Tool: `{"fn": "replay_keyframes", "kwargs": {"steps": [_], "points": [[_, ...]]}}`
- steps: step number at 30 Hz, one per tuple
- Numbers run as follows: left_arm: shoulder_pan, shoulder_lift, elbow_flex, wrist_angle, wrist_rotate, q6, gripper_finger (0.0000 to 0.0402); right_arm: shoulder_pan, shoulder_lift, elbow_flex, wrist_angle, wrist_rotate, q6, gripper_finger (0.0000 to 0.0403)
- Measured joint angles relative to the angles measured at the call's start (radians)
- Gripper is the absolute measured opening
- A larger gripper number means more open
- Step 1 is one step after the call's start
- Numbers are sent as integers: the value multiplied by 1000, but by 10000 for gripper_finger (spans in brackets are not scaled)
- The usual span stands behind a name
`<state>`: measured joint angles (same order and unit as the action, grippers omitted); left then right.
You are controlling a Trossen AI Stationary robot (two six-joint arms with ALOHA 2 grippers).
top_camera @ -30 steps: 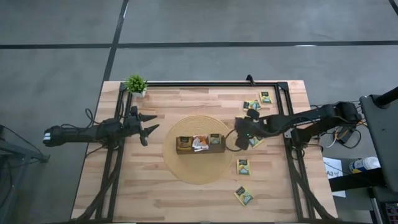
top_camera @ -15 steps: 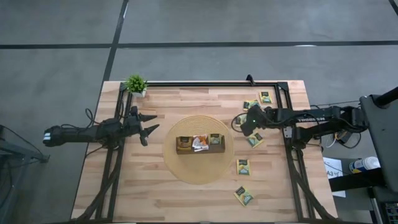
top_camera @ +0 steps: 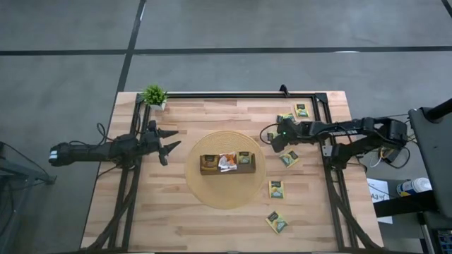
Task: Pick & Place Tea
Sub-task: Put the lemon tea sachet into the right section of the wooden organizer
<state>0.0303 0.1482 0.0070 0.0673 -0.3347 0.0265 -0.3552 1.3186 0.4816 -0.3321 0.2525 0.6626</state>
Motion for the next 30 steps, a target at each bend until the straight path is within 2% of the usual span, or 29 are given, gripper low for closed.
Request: {"fn": "replay_keyframes", "kwargs": {"steps": [5, 8, 11, 16, 30], "points": [[0, 0, 0, 0, 0, 0, 202, -36, 90, 7, 77, -17, -52, 177], [0, 0, 0, 0, 0, 0, 202, -58, 129, 30, 66, -30, -96, 159], [0, 0, 0, 0, 0, 0, 202, -69, 139, 50, 47, -39, -134, 119], [-1, 0, 0, 0, 0, 0, 202, -68, 103, 62, 33, -48, -185, 24], [0, 0, 0, 0, 0, 0, 202, 67, -131, 63, 29, 35, -278, 13]]}}
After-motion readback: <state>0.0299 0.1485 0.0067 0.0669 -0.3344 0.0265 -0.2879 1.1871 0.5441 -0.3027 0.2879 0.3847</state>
